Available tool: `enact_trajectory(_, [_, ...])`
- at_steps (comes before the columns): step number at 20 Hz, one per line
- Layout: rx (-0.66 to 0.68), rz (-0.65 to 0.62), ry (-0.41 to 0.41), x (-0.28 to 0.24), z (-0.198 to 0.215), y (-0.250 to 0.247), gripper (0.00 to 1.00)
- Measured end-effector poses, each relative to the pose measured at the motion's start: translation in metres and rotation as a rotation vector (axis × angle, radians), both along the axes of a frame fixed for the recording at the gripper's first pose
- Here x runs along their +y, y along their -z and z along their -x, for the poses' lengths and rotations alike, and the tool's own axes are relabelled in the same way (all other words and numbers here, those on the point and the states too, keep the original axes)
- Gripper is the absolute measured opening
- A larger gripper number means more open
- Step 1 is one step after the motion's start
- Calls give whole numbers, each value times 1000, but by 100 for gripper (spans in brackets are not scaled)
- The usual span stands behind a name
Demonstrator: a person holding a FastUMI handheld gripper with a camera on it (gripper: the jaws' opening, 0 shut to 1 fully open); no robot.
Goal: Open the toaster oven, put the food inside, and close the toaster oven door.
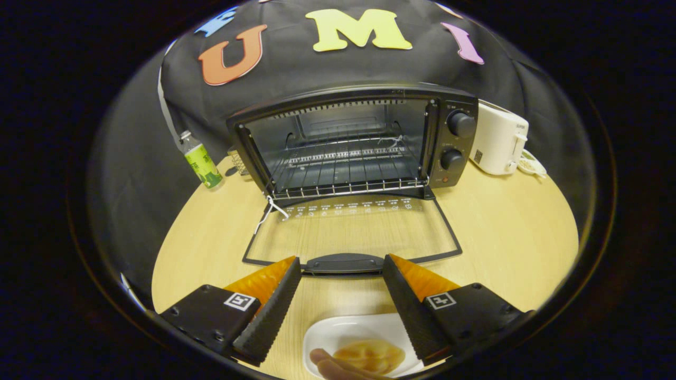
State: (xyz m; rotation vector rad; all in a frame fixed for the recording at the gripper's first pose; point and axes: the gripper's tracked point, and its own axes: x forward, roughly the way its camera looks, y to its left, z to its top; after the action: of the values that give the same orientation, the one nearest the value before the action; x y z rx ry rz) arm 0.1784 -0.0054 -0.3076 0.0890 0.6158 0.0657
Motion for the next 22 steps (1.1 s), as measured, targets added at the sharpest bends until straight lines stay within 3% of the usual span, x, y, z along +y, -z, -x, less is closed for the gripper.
enact_trajectory(8, [-75,69,-39,-14,76,-24,100])
enact_trajectory(15, [-114,37,-80,-20,134,12,100])
enact_trajectory(22, [-105,46,-69,-18,145,59,100])
